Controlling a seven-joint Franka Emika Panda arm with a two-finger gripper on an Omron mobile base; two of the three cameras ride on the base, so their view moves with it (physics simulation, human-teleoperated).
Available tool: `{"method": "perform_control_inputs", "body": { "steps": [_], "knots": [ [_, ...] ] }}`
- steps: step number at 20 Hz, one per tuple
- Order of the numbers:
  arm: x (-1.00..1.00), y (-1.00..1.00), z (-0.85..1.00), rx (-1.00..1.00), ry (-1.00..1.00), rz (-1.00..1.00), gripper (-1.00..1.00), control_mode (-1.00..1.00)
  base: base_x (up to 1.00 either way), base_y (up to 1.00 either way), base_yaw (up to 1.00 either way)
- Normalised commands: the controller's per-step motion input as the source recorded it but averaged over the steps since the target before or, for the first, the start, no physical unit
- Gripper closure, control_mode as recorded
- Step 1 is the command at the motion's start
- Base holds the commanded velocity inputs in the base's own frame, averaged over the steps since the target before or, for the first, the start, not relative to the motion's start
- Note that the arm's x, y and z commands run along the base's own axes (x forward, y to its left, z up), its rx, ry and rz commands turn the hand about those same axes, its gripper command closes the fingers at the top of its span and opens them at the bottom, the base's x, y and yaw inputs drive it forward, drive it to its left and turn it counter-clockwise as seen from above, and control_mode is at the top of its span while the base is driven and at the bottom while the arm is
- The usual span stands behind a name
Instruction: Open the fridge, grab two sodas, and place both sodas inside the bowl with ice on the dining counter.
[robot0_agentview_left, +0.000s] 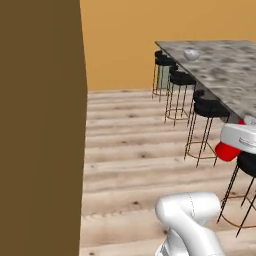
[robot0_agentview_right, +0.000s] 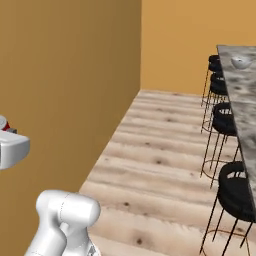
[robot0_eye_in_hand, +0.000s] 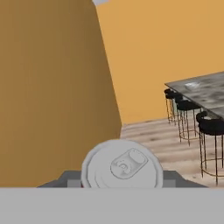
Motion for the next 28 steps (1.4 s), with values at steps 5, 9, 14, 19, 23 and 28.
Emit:
{"method": "perform_control_inputs", "body": {
  "steps": [5,9,14,19,23,28],
  "knots": [
    [0.0,0.0,0.0,0.0,0.0,0.0,1.0,1.0,1.0,0.36,-0.39],
    [0.0,0.0,0.0,0.0,0.0,0.0,1.0,1.0,1.0,0.42,-0.38],
    [0.0,0.0,0.0,0.0,0.0,0.0,1.0,1.0,1.0,0.55,-0.34],
    [0.0,0.0,0.0,0.0,0.0,0.0,1.0,1.0,1.0,0.54,-0.3],
    [0.0,0.0,0.0,0.0,0.0,0.0,1.0,1.0,1.0,0.53,-0.31],
    [0.0,0.0,0.0,0.0,0.0,0.0,1.0,1.0,1.0,0.53,-0.31]
  ]
}}
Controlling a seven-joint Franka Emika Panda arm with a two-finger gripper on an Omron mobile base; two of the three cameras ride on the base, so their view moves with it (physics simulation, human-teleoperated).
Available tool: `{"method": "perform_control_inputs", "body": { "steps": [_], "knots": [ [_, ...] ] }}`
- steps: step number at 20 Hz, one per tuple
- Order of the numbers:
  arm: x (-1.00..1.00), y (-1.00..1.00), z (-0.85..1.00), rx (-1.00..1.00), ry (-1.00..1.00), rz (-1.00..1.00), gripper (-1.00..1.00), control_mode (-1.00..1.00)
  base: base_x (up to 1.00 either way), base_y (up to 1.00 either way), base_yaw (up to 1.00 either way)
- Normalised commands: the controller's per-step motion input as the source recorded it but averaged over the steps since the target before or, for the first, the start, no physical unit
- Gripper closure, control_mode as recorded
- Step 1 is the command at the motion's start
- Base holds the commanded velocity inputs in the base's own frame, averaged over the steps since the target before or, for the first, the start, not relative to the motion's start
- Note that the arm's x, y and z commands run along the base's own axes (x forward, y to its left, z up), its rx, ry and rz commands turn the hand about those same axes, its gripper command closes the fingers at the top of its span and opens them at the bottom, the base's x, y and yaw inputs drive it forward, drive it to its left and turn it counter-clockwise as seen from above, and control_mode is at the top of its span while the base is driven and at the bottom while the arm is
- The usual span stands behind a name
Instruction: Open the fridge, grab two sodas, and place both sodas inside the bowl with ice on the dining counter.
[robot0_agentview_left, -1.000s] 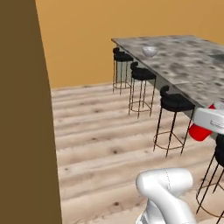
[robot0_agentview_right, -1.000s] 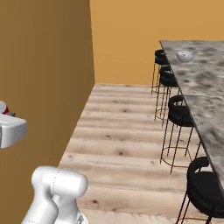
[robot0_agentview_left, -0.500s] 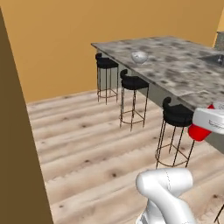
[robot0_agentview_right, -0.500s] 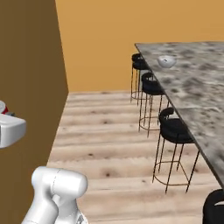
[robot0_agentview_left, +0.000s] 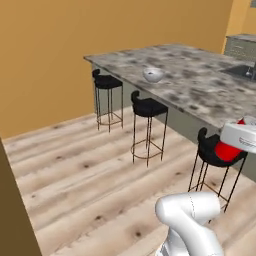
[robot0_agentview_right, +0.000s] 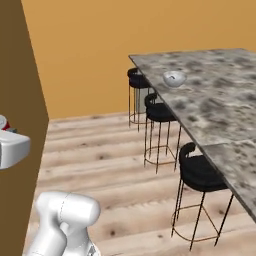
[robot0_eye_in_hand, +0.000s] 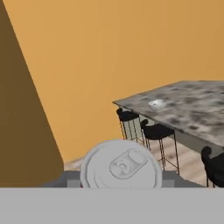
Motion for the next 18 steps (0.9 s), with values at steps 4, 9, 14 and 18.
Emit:
{"method": "perform_control_inputs", "body": {
  "steps": [4,9,14,18],
  "knots": [
    [0.0,0.0,0.0,0.0,0.0,0.0,1.0,1.0,1.0,0.54,-0.32],
    [0.0,0.0,0.0,0.0,0.0,0.0,1.0,1.0,1.0,0.58,-0.34],
    [0.0,0.0,0.0,0.0,0.0,0.0,1.0,1.0,1.0,0.64,-0.37],
    [0.0,0.0,0.0,0.0,0.0,0.0,1.0,1.0,1.0,0.68,-0.41]
  ]
}}
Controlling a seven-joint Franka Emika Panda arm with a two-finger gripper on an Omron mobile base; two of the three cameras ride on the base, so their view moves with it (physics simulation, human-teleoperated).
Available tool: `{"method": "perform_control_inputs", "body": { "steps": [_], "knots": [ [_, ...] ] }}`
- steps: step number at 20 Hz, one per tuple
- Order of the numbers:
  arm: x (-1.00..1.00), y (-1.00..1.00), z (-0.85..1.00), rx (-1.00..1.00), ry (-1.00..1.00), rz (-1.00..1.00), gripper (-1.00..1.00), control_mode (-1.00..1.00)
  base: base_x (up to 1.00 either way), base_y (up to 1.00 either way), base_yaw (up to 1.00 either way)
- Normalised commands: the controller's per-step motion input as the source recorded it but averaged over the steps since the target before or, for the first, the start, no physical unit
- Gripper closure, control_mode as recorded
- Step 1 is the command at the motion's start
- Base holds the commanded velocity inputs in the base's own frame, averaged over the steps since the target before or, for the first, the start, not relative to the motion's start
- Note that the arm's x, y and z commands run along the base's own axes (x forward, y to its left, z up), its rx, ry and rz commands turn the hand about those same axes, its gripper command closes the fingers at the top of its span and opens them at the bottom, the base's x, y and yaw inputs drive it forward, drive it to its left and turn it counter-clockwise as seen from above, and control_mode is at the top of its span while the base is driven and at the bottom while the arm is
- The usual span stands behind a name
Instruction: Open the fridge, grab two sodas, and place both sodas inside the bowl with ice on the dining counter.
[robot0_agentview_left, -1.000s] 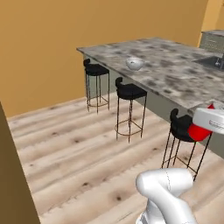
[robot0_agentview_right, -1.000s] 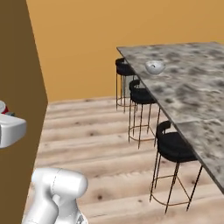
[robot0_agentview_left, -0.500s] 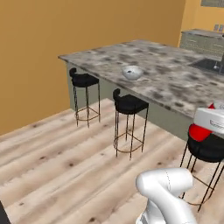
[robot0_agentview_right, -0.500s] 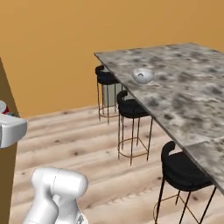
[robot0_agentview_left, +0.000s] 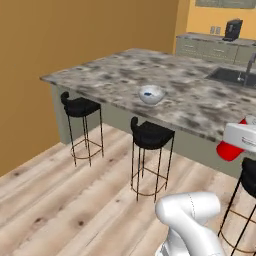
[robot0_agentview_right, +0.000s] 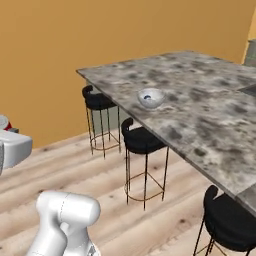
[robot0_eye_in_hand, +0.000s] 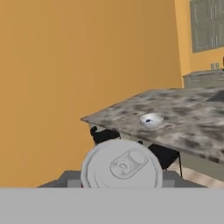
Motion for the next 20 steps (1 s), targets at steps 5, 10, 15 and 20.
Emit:
{"method": "perform_control_inputs", "body": {
  "steps": [5,10,15,20],
  "knots": [
    [0.0,0.0,0.0,0.0,0.0,0.0,1.0,1.0,1.0,0.68,-0.42],
    [0.0,0.0,0.0,0.0,0.0,0.0,1.0,1.0,1.0,0.64,-0.42],
    [0.0,0.0,0.0,0.0,0.0,0.0,1.0,1.0,0.98,0.57,-0.45],
    [0.0,0.0,0.0,0.0,0.0,0.0,1.0,1.0,0.96,0.48,-0.47]
  ]
}}
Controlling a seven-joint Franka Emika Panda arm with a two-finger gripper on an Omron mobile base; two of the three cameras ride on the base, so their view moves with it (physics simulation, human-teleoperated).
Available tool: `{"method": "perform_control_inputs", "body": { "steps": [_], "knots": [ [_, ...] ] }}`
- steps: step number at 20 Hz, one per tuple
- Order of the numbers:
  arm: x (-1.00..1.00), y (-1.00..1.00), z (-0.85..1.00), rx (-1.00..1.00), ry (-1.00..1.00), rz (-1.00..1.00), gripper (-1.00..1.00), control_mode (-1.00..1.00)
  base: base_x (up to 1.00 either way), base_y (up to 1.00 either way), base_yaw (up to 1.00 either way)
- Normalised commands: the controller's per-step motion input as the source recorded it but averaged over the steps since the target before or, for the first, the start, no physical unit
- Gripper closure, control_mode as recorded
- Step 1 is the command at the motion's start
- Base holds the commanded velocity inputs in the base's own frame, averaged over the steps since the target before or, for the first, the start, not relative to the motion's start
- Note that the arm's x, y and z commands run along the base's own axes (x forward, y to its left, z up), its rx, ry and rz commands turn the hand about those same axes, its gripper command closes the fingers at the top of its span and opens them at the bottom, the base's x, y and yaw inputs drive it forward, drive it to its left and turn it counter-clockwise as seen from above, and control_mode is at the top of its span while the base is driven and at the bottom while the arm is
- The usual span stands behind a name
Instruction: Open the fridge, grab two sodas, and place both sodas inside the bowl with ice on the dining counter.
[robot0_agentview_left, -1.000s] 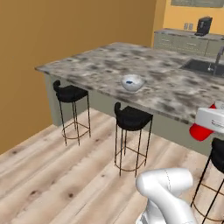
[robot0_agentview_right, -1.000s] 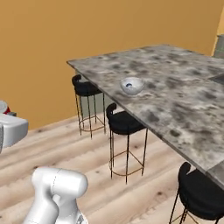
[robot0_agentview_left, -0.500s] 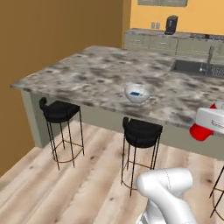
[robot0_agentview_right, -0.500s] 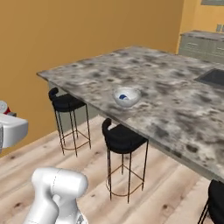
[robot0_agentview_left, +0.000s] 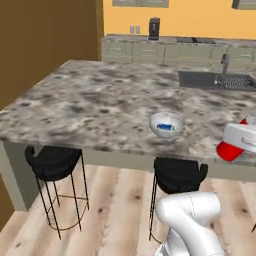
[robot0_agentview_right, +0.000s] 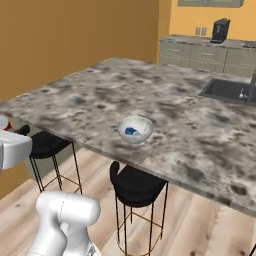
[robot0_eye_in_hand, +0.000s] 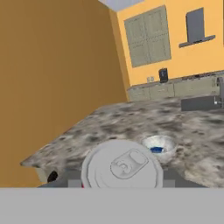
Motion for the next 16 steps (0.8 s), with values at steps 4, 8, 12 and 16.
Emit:
{"method": "perform_control_inputs", "body": {
  "steps": [4,8,12,16],
  "knots": [
    [0.0,0.0,0.0,0.0,0.0,0.0,1.0,1.0,0.76,0.18,-0.52],
    [0.0,0.0,0.0,0.0,0.0,0.0,1.0,1.0,0.7,0.14,-0.54],
    [0.0,0.0,0.0,0.0,0.0,0.0,1.0,1.0,0.88,0.31,-0.5],
    [0.0,0.0,0.0,0.0,0.0,0.0,1.0,1.0,1.0,0.37,-0.38]
  ]
}}
